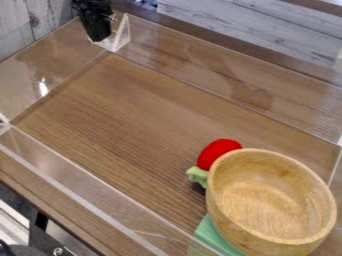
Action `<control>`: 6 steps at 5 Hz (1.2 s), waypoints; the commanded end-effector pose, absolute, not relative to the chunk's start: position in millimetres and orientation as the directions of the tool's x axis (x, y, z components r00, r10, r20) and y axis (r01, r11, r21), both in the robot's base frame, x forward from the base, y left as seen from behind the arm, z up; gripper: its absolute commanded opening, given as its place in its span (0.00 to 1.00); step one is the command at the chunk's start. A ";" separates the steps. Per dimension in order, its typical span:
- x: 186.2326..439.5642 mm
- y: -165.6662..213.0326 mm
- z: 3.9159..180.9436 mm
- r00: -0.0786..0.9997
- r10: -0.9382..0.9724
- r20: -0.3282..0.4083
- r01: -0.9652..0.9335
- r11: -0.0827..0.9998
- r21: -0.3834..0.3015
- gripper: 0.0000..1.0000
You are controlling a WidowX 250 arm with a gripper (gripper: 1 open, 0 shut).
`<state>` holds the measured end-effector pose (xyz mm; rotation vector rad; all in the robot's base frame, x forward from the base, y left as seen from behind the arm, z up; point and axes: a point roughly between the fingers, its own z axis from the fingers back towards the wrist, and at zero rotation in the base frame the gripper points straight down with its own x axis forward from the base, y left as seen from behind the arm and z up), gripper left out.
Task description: Move the red object to the right side of the table
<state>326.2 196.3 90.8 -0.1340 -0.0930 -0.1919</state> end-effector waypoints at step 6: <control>352.9 207.9 108.9 0.977 -0.150 0.150 0.165 0.981 -0.097 0.00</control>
